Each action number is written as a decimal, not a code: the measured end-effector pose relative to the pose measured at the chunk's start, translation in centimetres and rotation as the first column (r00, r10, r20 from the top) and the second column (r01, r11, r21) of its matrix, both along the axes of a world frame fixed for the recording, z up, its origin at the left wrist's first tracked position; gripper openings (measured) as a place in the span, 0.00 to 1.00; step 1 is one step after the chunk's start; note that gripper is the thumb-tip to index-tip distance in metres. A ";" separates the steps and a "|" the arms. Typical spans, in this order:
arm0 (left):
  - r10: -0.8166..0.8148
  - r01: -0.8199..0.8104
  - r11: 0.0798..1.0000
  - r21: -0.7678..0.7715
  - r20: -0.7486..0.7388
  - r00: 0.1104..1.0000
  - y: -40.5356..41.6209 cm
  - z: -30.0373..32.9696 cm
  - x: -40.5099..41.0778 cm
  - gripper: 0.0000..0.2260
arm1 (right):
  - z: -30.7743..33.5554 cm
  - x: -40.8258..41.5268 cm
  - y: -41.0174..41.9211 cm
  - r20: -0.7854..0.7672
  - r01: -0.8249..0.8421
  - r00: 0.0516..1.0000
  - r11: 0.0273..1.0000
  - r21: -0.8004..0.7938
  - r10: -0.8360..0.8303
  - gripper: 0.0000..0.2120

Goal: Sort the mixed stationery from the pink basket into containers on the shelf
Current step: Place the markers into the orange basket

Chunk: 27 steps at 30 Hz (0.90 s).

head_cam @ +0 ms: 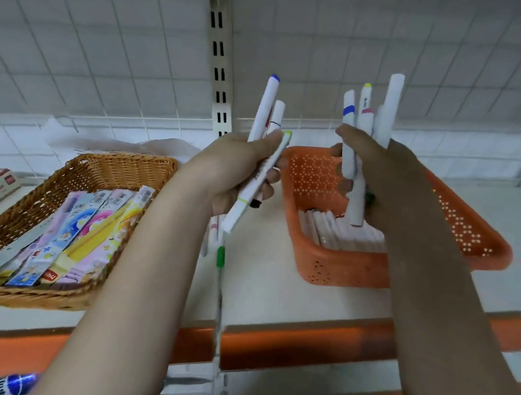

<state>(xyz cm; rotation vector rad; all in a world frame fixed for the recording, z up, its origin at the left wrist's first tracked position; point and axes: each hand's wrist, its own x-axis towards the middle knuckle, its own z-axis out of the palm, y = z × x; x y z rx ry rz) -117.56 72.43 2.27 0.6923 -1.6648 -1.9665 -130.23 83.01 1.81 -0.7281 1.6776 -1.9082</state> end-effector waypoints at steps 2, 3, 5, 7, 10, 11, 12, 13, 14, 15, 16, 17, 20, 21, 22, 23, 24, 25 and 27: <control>0.019 -0.018 1.000 0.009 -0.020 1.000 1.5 0.6 -1.5 0.10 | 0.0 -1.7 1.1 -0.055 -0.072 0.996 0.997 0.009 0.072 0.10; 0.042 -0.041 0.999 0.002 -0.018 0.999 2.0 0.8 -2.1 0.11 | -0.1 -2.3 1.6 -0.087 -0.108 0.990 0.994 0.026 0.110 0.12; 0.121 -0.122 0.992 -0.026 -0.019 0.992 3.4 1.1 -4.1 0.13 | 0.2 -4.1 3.1 -0.159 -0.211 0.962 0.973 0.091 0.223 0.15; 0.182 -0.183 0.980 -0.078 -0.015 0.983 4.4 1.5 -5.9 0.14 | 0.5 -5.6 4.4 -0.224 -0.284 0.920 0.941 0.187 0.322 0.15; 0.236 -0.242 0.969 -0.060 -0.090 0.968 5.5 1.7 -8.2 0.11 | 0.8 -7.2 5.7 -0.239 -0.390 0.863 0.887 0.246 0.445 0.17; 0.244 -0.250 0.968 -0.030 -0.135 0.960 5.5 1.8 -8.5 0.08 | 0.8 -7.4 5.8 -0.222 -0.419 0.854 0.874 0.245 0.471 0.18; 0.268 -0.271 0.963 0.006 -0.176 0.947 5.9 1.8 -9.1 0.07 | 0.8 -8.0 6.3 -0.180 -0.456 0.845 0.855 0.245 0.503 0.18; 0.297 -0.294 0.955 0.047 -0.220 0.929 6.0 1.8 -9.5 0.07 | 0.9 -8.6 6.7 -0.131 -0.495 0.836 0.835 0.240 0.533 0.17; 0.324 -0.310 0.946 0.092 -0.267 0.908 6.1 1.8 -9.9 0.07 | 0.9 -9.3 7.1 -0.080 -0.529 0.827 0.817 0.229 0.557 0.16; 0.348 -0.326 0.938 0.122 -0.300 0.888 6.1 1.8 -10.2 0.06 | 0.7 -10.0 7.4 -0.028 -0.544 0.828 0.814 0.205 0.560 0.15; 0.359 -0.336 0.933 0.129 -0.315 0.879 6.0 1.8 -10.3 0.07 | 0.6 -10.5 7.5 0.022 -0.540 0.839 0.825 0.165 0.544 0.14; 0.356 -0.337 0.934 0.116 -0.312 0.881 5.9 1.8 -10.4 0.06 | 0.4 -11.0 7.5 0.075 -0.519 0.855 0.848 0.108 0.513 0.11; 0.321 -0.317 0.947 0.054 -0.217 0.922 5.8 1.8 -10.3 0.07 | 0.6 -13.0 6.0 0.242 -0.359 0.900 0.931 -0.064 0.363 0.05; 0.327 -0.324 0.945 0.046 -0.161 0.931 5.5 1.8 -10.1 0.09 | 1.0 -14.0 5.4 0.269 -0.292 0.913 0.952 -0.091 0.306 0.06; 0.339 -0.335 0.941 0.052 -0.107 0.935 5.2 1.7 -9.9 0.12 | 1.5 -15.0 4.9 0.250 -0.240 0.935 0.968 -0.074 0.251 0.07; 0.350 -0.345 0.935 0.078 -0.063 0.935 4.9 1.7 -9.6 0.15 | 2.0 -16.2 4.5 0.180 -0.211 0.961 0.977 -0.005 0.209 0.07; 0.354 -0.348 0.930 0.120 -0.038 0.934 4.7 1.5 -9.3 0.17 | 2.5 -17.1 4.2 0.076 -0.215 0.975 0.971 0.108 0.207 0.07; 0.349 -0.339 0.926 0.166 -0.035 0.936 4.5 1.4 -9.1 0.19 | 2.7 -17.8 3.9 -0.029 -0.245 0.965 0.937 0.250 0.260 0.07; 0.311 -0.286 0.927 0.242 -0.071 0.948 4.4 1.1 -9.0 0.16 | 2.5 -18.2 3.3 -0.139 -0.314 0.878 0.770 0.555 0.459 0.08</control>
